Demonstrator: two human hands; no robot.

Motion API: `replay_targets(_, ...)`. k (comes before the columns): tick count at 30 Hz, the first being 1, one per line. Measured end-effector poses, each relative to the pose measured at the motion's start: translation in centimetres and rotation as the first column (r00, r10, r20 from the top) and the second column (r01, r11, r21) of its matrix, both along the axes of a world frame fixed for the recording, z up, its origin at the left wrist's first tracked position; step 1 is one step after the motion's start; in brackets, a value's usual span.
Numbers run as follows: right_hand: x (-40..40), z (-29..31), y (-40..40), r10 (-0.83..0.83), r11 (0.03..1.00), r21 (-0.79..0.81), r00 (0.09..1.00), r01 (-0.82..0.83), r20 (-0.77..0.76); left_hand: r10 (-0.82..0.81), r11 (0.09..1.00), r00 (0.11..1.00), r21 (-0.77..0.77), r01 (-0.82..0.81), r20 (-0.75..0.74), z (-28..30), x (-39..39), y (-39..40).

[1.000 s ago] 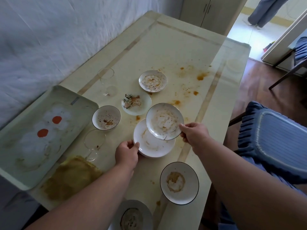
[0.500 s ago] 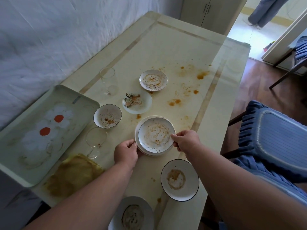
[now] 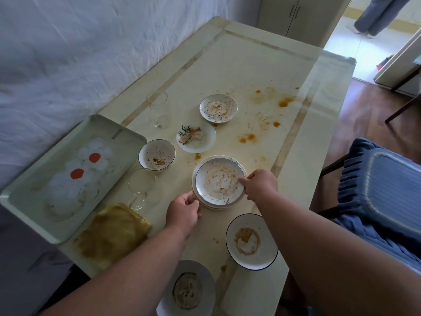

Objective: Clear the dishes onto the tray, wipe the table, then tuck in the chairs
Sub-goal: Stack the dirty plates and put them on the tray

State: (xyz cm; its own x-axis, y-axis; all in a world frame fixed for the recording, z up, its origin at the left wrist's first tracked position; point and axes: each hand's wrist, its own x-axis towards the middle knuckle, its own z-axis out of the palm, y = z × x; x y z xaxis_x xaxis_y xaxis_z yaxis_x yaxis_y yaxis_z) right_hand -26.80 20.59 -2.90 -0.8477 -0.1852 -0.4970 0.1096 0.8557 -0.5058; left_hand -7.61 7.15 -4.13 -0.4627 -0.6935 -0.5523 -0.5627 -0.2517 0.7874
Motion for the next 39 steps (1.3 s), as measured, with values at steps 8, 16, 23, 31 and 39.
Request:
replay_targets(8,0.1,-0.5,-0.2,0.088,0.99,0.117,0.994,-0.08,-0.063,-0.032,0.999,0.999,-0.029,0.032,0.02,1.9,1.8,0.9)
replay_targets(16,-2.1,3.1,-0.5,0.02,1.0,0.009,0.996,-0.02,-0.092,-0.195,0.955,0.981,-0.232,0.185,-0.018,8.7,-1.3,-1.4)
replay_targets(23,-6.2,5.4,-5.1,-0.218,0.956,-0.218,0.972,0.195,-0.09,-0.342,0.792,0.94,-0.544,0.278,-0.017,14.6,-9.9,-13.5)
replay_targets(31,-12.0,1.4,-11.4,-0.495,0.785,-0.339,0.854,0.518,0.16,-0.573,0.46,0.613,-0.405,0.79,0.544,8.1,-17.1,-22.8)
replay_targets(39,-15.2,-2.0,-16.5,-0.625,0.653,-0.31,0.723,0.691,0.295,-0.517,0.32,0.441,-0.312,0.895,0.734,1.5,-21.1,-23.9)
